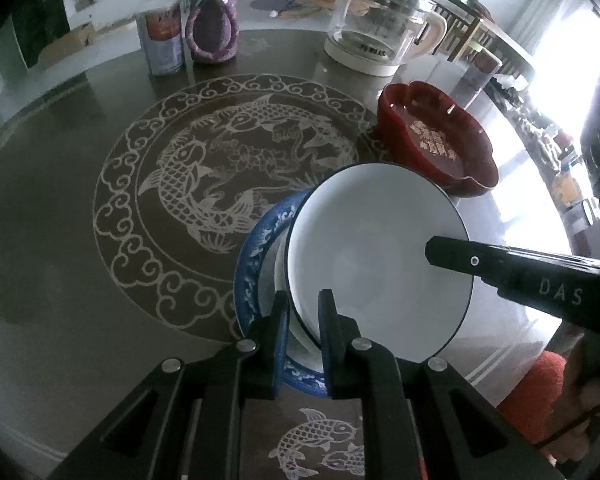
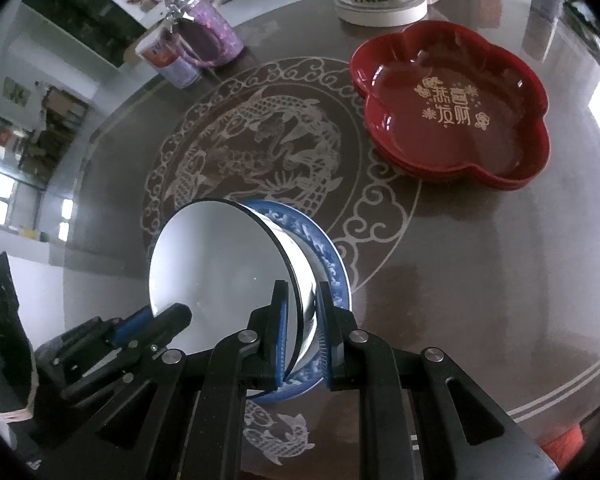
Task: Organize plates and bowls
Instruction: 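Lower the white bowl into the nested bowls and open both tools, then pull both tools back from the stacked bowls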
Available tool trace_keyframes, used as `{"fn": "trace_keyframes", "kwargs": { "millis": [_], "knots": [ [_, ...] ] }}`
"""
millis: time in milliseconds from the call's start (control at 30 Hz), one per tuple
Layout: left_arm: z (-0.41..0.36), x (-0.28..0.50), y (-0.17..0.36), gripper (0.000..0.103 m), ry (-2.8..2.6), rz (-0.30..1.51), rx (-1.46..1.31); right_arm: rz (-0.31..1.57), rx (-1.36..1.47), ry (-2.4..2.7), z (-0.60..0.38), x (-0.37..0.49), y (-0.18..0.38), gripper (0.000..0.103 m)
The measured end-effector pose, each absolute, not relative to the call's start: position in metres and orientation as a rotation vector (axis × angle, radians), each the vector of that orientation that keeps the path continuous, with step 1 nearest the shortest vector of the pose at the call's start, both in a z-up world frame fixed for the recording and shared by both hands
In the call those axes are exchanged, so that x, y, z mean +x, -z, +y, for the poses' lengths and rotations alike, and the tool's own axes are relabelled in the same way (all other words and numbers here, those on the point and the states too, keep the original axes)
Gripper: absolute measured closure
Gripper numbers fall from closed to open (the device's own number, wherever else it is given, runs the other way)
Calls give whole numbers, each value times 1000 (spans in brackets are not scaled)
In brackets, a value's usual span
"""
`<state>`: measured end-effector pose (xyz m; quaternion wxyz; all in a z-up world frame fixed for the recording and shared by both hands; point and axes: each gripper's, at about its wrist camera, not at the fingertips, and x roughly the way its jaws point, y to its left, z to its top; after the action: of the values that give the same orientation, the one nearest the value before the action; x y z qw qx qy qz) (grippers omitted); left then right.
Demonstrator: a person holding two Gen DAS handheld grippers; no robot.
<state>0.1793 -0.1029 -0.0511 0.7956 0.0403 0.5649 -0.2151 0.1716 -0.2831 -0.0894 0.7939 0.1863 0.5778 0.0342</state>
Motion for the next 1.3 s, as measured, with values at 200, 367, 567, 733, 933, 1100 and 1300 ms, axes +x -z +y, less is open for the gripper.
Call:
{"fn": "trace_keyframes", "kwargs": {
  "millis": [200,367,567,733,933,1100,1300],
  "knots": [
    [-104,178,51,90,454,1192,132,1218,302,-82,-272,170,87,88],
    [-105,177,47,85,445,1159,155,1193,254,-86,-268,168,84,86],
    [-96,172,14,37,405,1000,133,1082,247,-82,-273,157,65,54],
    [-86,154,-7,22,343,836,165,961,267,-46,-284,139,49,40],
    [-55,124,10,8,268,731,163,828,286,51,-307,98,61,37],
    [-25,109,56,7,240,793,108,809,258,171,-321,65,98,36],
    [-1,114,116,7,141,936,87,860,243,244,-326,47,139,36]
  ]
}}
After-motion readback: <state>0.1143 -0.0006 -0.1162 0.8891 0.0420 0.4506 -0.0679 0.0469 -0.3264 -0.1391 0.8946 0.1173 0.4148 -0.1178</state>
